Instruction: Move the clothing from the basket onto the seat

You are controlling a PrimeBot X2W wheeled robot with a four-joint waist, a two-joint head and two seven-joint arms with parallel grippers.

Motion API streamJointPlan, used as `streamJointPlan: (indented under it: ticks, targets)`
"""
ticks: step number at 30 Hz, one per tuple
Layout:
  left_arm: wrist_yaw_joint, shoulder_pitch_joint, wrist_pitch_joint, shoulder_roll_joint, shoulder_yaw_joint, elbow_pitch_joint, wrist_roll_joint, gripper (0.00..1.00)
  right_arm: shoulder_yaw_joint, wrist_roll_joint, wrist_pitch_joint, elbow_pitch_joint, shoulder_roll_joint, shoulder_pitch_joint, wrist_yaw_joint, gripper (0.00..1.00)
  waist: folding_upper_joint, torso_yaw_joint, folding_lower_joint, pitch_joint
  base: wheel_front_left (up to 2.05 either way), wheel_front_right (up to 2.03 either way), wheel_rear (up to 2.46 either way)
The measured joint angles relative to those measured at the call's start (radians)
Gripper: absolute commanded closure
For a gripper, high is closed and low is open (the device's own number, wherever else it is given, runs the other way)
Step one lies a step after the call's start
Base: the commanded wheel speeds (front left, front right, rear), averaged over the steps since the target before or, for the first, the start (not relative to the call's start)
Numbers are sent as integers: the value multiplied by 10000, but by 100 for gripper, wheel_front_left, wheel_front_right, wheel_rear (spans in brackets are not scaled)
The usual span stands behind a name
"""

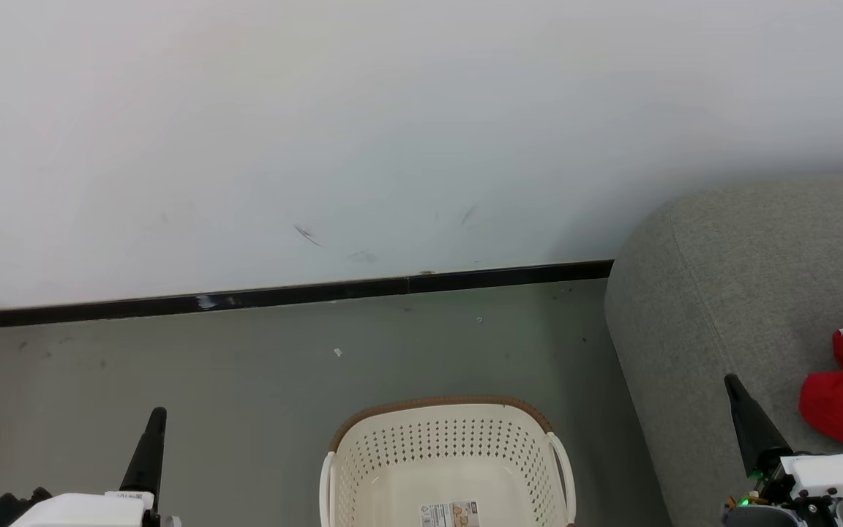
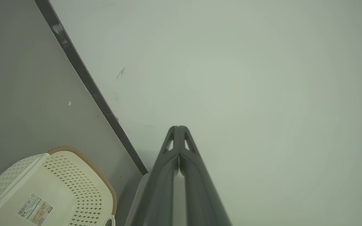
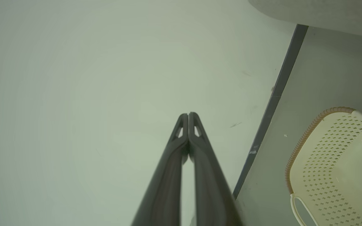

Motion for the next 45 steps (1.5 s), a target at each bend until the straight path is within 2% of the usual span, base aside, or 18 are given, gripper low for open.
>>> streamJointPlan:
  ticks: [8, 45]
  targets:
    - [-245, -137, 247, -19, 153, 142, -1014, 100, -8, 1225, 217, 238, -61, -378, 0, 100, 0, -5, 0, 19, 0, 0, 0]
    - [-257, -280, 247, -25, 190, 280, -1070, 100, -29, 1233, 230, 424, -67, -379, 0, 100, 0, -6, -2, 16, 0, 0, 0]
